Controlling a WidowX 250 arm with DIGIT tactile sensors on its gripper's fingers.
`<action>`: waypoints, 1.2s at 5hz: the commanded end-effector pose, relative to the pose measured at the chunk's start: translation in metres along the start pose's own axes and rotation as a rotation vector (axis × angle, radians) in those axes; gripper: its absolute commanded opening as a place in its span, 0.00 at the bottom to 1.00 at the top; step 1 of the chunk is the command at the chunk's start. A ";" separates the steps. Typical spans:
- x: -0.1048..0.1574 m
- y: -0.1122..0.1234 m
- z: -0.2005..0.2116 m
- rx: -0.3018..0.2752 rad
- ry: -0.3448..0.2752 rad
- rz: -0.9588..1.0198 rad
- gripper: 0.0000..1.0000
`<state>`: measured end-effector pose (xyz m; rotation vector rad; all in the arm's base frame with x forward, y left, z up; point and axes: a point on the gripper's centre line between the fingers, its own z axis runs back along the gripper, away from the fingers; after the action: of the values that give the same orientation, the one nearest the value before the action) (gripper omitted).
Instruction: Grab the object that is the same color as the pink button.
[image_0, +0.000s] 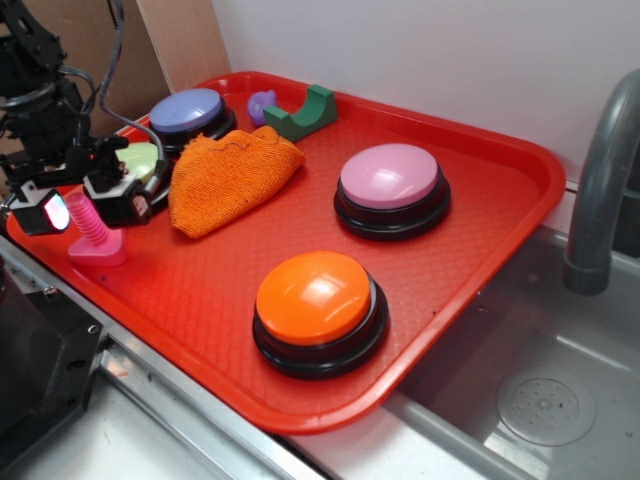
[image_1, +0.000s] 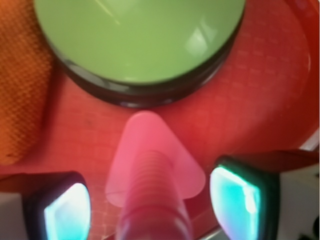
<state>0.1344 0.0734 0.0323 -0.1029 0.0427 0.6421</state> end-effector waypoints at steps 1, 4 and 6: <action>-0.001 0.000 0.009 0.002 -0.074 0.009 0.00; 0.000 -0.025 0.044 0.084 -0.110 -0.103 0.00; -0.007 -0.073 0.108 0.000 -0.090 -0.334 0.00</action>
<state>0.1727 0.0230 0.1365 -0.0780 -0.0224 0.3286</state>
